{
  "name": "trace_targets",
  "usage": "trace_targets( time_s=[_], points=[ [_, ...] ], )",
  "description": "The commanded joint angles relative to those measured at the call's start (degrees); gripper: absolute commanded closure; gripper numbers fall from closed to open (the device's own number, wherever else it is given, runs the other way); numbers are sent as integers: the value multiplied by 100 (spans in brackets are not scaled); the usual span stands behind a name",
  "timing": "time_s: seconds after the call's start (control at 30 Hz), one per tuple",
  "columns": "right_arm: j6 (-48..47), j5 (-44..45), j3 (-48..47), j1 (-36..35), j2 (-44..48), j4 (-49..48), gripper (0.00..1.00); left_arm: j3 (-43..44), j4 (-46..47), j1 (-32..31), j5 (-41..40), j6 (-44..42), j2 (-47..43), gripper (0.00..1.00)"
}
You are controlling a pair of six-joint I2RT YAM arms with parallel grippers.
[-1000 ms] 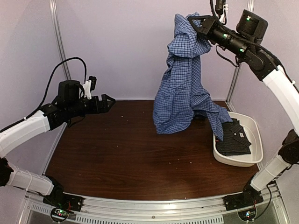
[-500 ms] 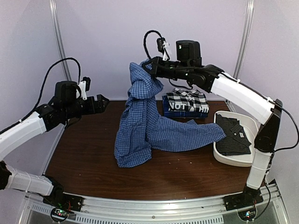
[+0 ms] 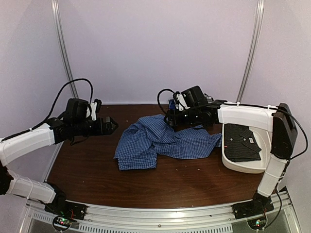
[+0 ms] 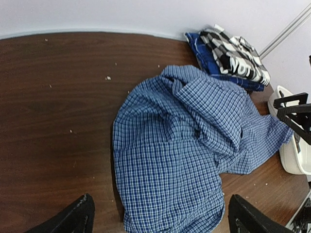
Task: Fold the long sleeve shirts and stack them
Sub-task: Place the crumpled shirt at the center of the board, then pick up the crumpled shirt from the center of the board.
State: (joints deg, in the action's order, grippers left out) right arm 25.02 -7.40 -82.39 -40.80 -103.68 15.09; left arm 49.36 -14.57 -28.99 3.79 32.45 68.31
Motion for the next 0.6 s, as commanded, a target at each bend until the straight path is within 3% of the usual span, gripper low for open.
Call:
trace_targets(
  time_s=[0.0, 0.3, 0.57],
  points=[
    [-390, 517, 833, -81, 888, -151, 23, -424, 228, -115, 492, 327, 4, 3],
    [-551, 897, 2250, -394, 1415, -180, 26, -1675, 216, -593, 678, 1244, -174, 5],
    [-380, 751, 2648, -403, 923, -842, 29, -2238, 633, -1027, 975, 1738, -73, 10]
  ],
)
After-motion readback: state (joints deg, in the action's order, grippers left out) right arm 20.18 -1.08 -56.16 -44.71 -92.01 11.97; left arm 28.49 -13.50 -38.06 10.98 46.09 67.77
